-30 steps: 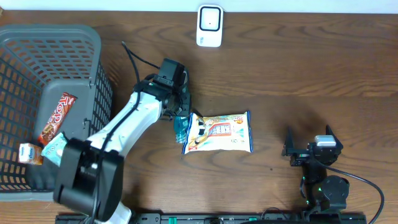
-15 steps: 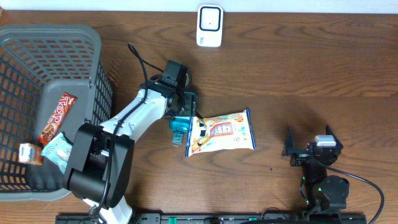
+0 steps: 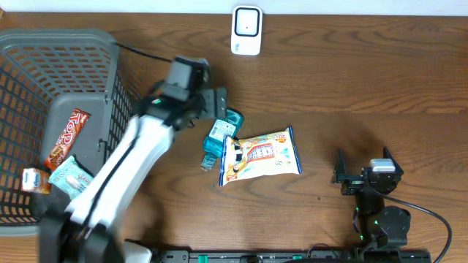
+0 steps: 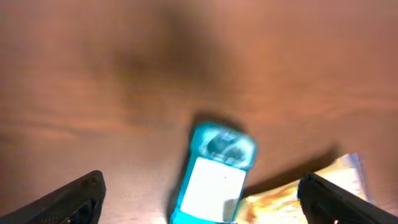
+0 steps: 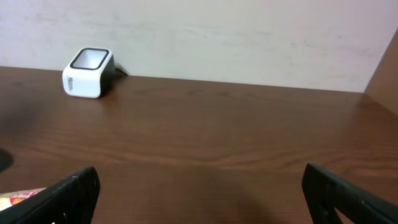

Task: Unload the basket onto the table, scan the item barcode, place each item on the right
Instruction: 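Lift the teal bottle out and set it beside the snack bag, then reach the left gripper into the basket and grasp the green package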

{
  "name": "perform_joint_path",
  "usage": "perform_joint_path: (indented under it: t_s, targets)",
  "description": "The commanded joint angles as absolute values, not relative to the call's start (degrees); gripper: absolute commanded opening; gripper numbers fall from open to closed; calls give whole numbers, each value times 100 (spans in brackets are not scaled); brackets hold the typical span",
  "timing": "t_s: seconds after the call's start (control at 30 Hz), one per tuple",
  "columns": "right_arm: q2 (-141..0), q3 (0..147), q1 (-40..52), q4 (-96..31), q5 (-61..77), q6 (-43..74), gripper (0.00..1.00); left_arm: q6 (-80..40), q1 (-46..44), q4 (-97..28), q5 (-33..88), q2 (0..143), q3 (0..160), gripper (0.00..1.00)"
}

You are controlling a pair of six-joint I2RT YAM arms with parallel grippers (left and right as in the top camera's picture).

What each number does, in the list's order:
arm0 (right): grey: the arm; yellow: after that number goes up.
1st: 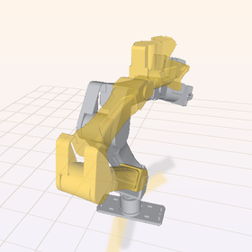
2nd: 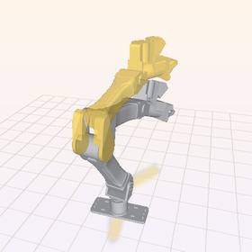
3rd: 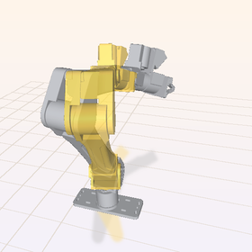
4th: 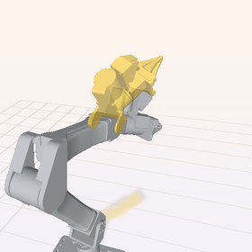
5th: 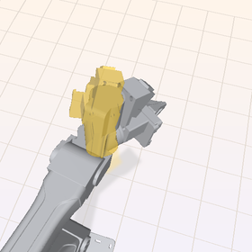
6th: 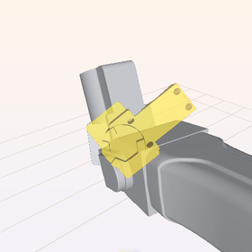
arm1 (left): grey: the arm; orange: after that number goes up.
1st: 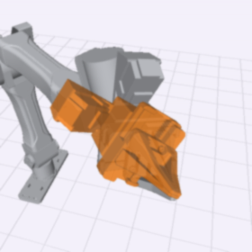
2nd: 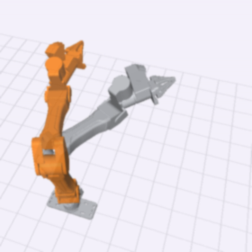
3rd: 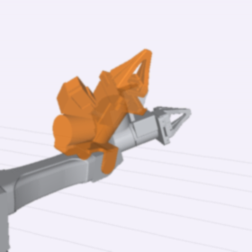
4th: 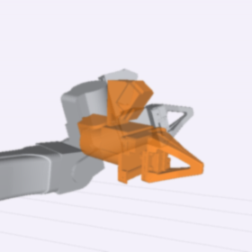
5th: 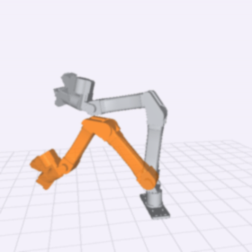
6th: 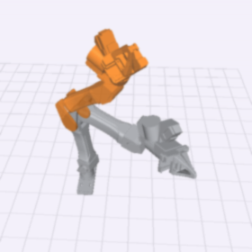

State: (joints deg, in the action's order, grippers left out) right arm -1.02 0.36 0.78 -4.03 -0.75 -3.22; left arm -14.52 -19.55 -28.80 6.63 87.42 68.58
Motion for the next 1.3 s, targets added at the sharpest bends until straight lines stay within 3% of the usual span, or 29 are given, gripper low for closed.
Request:
perform_joint_path:
  t_s: [0.0,0.13,0.27,0.47,0.73,1.0,1.27]
  targets:
    - [-89,32,117,-429,-47,-370,99,-891,-1699,-2851,528,7653,7188,98]
    - [-91,32,117,-429,-47,-370,99,-580,-1214,-2646,325,6595,7240,98]
    - [-91,32,117,-429,-47,-370,99,-637,-513,-2718,-679,5854,7238,98]
    - [-91,32,117,-429,-47,-370,99,-1479,825,-3828,-2139,5749,7223,98]
    - [-91,32,119,-429,-47,-370,99,-2840,2351,-5196,-2062,7203,6984,98]
    - [-91,32,117,-429,-47,-370,99,-2849,2974,-5590,-982,8914,6958,98]
    - [-91,32,119,-429,-47,-370,99,-2814,3223,-5225,-923,9623,6412,98]
